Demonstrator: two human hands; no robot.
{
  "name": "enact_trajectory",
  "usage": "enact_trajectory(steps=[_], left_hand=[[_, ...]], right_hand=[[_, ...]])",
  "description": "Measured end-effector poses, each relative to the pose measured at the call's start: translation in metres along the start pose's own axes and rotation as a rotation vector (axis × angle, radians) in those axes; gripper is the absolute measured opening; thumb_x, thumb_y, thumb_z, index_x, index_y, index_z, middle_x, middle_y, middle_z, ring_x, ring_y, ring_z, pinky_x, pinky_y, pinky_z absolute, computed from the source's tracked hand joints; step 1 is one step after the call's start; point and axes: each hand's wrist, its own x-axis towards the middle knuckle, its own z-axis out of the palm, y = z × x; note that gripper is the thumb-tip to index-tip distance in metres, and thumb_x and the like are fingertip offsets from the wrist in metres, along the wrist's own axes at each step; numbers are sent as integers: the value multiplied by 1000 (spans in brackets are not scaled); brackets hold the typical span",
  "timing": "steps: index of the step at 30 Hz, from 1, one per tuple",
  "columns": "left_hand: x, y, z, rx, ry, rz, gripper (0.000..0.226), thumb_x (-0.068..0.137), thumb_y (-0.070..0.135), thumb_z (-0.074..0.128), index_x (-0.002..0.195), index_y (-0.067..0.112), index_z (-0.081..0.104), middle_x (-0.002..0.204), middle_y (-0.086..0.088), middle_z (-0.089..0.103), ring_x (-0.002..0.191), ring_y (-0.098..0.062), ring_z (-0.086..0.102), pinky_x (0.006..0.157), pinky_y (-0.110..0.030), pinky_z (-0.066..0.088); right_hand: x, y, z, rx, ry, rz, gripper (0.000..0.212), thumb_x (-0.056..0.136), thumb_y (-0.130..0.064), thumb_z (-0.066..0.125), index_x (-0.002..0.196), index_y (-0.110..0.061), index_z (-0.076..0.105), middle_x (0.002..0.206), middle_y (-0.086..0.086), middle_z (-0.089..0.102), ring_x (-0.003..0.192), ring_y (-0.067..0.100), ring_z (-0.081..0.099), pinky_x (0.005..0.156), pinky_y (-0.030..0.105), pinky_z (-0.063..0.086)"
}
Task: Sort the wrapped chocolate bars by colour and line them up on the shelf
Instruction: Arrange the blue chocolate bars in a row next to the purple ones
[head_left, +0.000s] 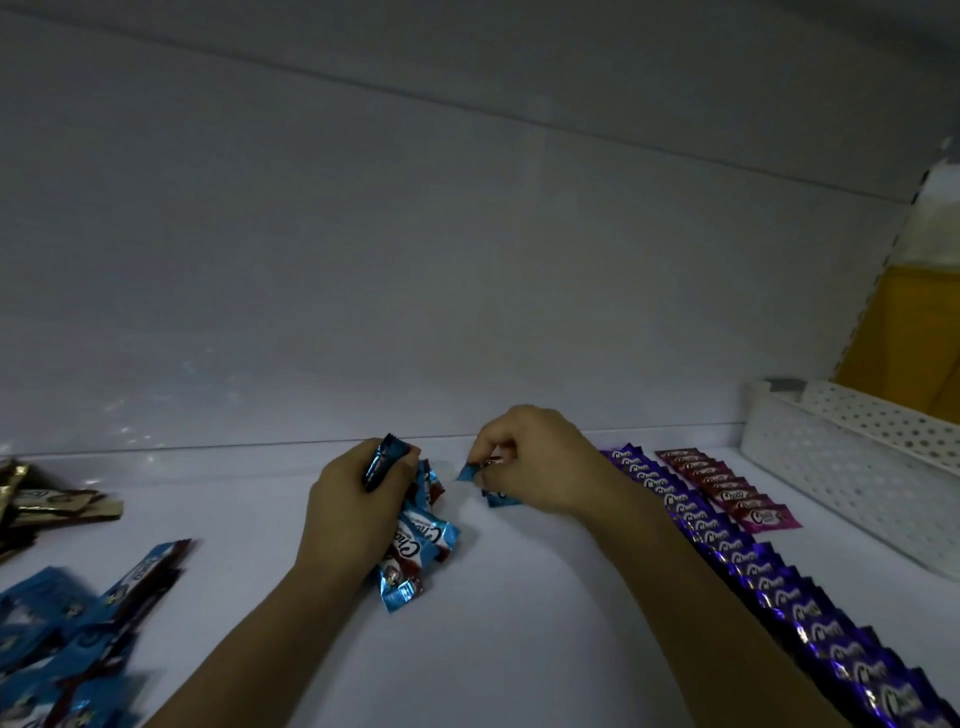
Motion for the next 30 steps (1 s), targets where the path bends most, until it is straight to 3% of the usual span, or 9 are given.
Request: enact_trajectory(steps=[2, 5, 8, 11, 13, 16, 23, 30], left_hand=[[0, 0, 0, -10, 12, -10, 16, 91, 25, 62, 76, 20, 66, 66, -1, 67, 55, -8, 60, 52, -23, 46], [-1, 0, 1, -35, 7, -24, 15, 91, 25, 62, 77, 20, 66, 67, -3, 67, 58, -15, 61, 55, -29, 47], [-1, 0, 0, -35, -1, -25, 15, 92, 24, 62, 78, 20, 66, 65, 1, 67, 52, -6, 60, 48, -17, 45], [0, 0, 0, -25, 0, -23, 16, 92, 24, 62, 77, 20, 66, 64, 1, 67, 54, -6, 60, 49, -17, 44], [0, 0, 0, -21, -1, -20, 16, 92, 24, 62, 77, 20, 66, 63, 2, 66, 55, -5, 59, 50, -17, 44], [0, 0, 1, -16, -3, -14, 15, 92, 25, 61, 78, 21, 66, 63, 3, 65, 54, -6, 59, 50, -17, 43], [0, 0, 0, 0, -19, -9, 15, 93, 26, 59, 81, 20, 65, 69, -2, 67, 59, -15, 62, 54, -25, 45], [1, -3, 1, -13, -2, 5, 15, 92, 22, 61, 78, 20, 66, 61, 3, 65, 50, -1, 59, 44, -10, 40]], right_hand=[[1, 0, -3, 113, 112, 27, 6, 82, -20, 70, 87, -21, 73, 56, -9, 54, 49, 5, 48, 53, 24, 43], [0, -2, -5, 347, 201, 78, 17, 82, -33, 68, 74, -18, 69, 67, 2, 68, 60, 17, 65, 69, 38, 57], [0, 3, -6, 204, 199, 124, 18, 82, -33, 71, 77, -16, 64, 71, 1, 70, 69, 17, 68, 72, 38, 57], [-2, 13, -13, 96, 16, 188, 21, 82, -25, 72, 100, -18, 64, 88, 2, 69, 86, 19, 67, 77, 34, 54], [-4, 18, -18, 17, -102, 217, 18, 80, -23, 74, 97, -20, 71, 95, 0, 70, 94, 18, 64, 87, 35, 51], [-6, 22, -18, -88, -220, 247, 14, 77, -21, 75, 91, -26, 76, 87, -9, 68, 98, 13, 61, 98, 37, 44], [0, 31, -4, -225, -152, 260, 15, 77, -25, 76, 91, -29, 74, 104, -8, 70, 103, 15, 58, 102, 38, 38], [3, 38, 7, -269, -65, 158, 13, 79, -22, 74, 91, -27, 74, 106, -9, 67, 104, 17, 57, 97, 32, 36]])
